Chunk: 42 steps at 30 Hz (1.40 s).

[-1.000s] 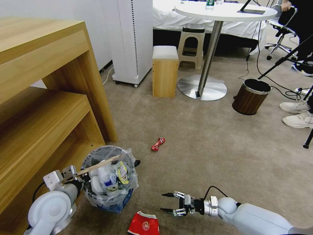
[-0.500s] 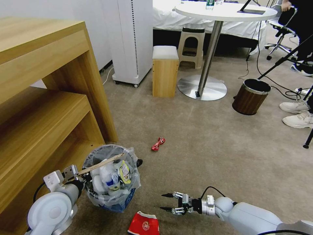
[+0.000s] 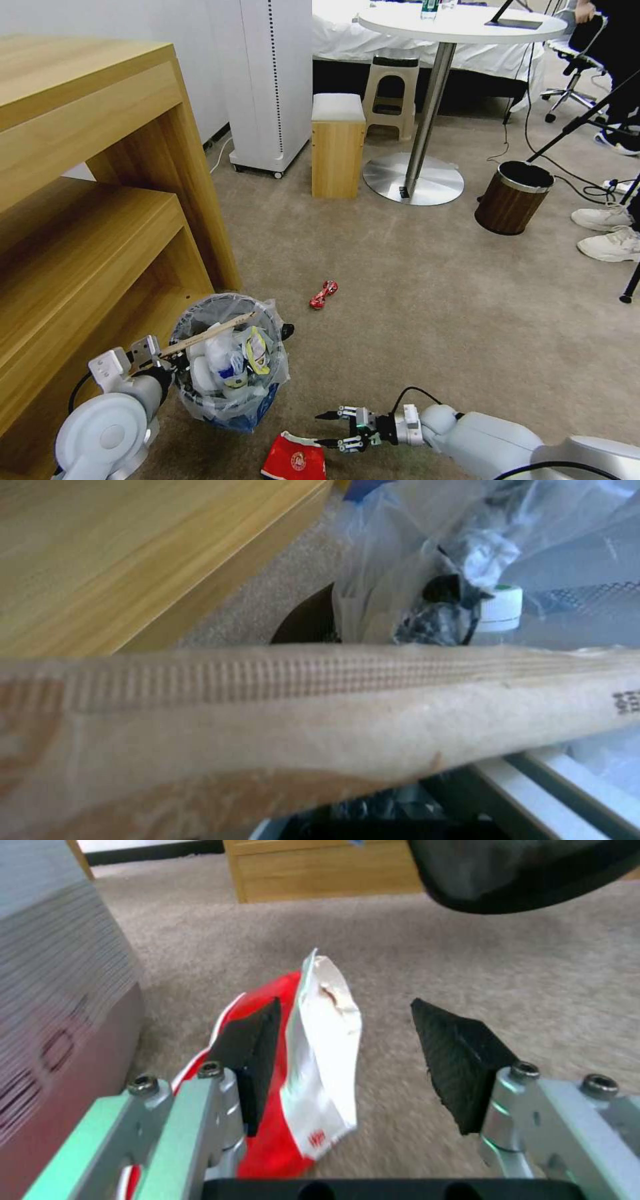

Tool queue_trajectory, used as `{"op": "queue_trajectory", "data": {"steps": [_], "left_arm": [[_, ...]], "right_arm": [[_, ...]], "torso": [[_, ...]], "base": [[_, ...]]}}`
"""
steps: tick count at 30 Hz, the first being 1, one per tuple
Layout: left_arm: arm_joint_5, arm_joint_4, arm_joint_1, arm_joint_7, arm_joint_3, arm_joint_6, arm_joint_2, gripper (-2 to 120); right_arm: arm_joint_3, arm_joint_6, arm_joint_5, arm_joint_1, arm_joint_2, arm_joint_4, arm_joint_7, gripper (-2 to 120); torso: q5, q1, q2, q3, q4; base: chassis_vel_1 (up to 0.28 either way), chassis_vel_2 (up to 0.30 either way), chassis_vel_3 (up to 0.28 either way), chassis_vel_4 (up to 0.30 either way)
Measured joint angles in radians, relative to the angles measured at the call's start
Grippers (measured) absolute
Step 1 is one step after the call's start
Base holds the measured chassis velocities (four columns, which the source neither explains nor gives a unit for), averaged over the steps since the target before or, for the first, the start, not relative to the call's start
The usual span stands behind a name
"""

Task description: Pick up the trash bin and place the garbage on the floor into it.

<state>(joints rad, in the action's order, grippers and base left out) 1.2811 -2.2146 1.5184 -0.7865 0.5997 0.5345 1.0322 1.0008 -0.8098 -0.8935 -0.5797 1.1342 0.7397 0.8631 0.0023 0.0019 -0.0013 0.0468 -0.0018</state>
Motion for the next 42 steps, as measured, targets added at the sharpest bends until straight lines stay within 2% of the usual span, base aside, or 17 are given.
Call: {"op": "queue_trajectory", "data": {"steps": [3, 6, 10, 23, 28, 30, 31, 35, 38, 42], "left_arm": [[-0.001, -0.002, -0.002, 0.0, -0.005, -0.001, 0.0, 0], [-0.003, -0.003, -0.004, 0.0, -0.007, -0.002, 0.002, 0], [-0.005, -0.003, -0.004, 0.002, -0.009, -0.002, 0.004, 0], [-0.009, -0.002, -0.009, 0.004, -0.009, -0.01, 0.003, 0], [-0.01, -0.002, -0.009, 0.006, -0.01, -0.013, 0.004, 0], [-0.012, -0.002, -0.008, 0.006, -0.01, -0.014, 0.005, 0], [-0.013, -0.003, -0.006, 0.007, -0.01, -0.015, 0.006, 0], [-0.014, -0.005, -0.005, 0.008, -0.01, -0.015, 0.007, 0], [-0.02, -0.008, -0.004, 0.01, -0.015, -0.017, 0.011, 0], [-0.022, -0.007, -0.005, 0.012, -0.019, -0.017, 0.011, 0]], "right_arm": [[0.007, 0.0, -0.001, -0.001, 0.053, -0.033, 0.01, 52], [0.02, 0.0, -0.01, -0.001, 0.07, -0.044, 0.011, 52], [0.026, 0.0, -0.015, -0.004, 0.094, -0.066, 0.014, 52], [0.014, 0.0, -0.028, -0.04, 0.062, -0.08, 0.019, 50], [0.004, 0.0, -0.027, -0.043, 0.061, -0.088, 0.02, 38], [0.001, 0.0, -0.025, -0.043, 0.063, -0.095, 0.022, 31], [-0.004, 0.0, -0.023, -0.044, 0.069, -0.111, 0.029, 23], [-0.015, 0.0, -0.019, -0.047, 0.078, -0.126, 0.042, 16], [-0.041, -0.001, -0.009, -0.062, 0.085, -0.142, 0.061, 0], [-0.058, -0.001, -0.003, -0.069, 0.079, -0.141, 0.067, 0]], "torso": [[0.0005, 0.0, 0.0, 0.0, 0.0002], [-0.0006, 0.0, 0.0, 0.0, 0.0001], [0.0003, 0.0, 0.0, 0.0, 0.0], [0.0001, 0.0, 0.0, 0.0, -0.0001], [0.0001, 0.0, 0.0, 0.0, -0.0001], [0.0001, 0.0, 0.0, 0.0, 0.0], [0.0, 0.0, 0.0, 0.0, 0.0], [0.0, 0.0, 0.0, 0.0, 0.0], [0.0001, 0.0, 0.0, 0.0, 0.0001], [0.0003, 0.0, 0.0, 0.0, 0.0001]], "base": [[0.0, 0.0, 0.0, 0.0], [0.0, 0.0, 0.0, 0.0], [0.0, 0.0, 0.0, 0.0], [0.0, 0.0, 0.0, 0.0], [0.0, 0.0, 0.0, 0.0], [0.0, 0.0, 0.0, 0.0], [0.0, 0.0, 0.0, 0.0], [0.0, 0.0, 0.0, 0.0], [0.0, 0.0, 0.0, 0.0], [0.0, 0.0, 0.0, 0.0]]}}
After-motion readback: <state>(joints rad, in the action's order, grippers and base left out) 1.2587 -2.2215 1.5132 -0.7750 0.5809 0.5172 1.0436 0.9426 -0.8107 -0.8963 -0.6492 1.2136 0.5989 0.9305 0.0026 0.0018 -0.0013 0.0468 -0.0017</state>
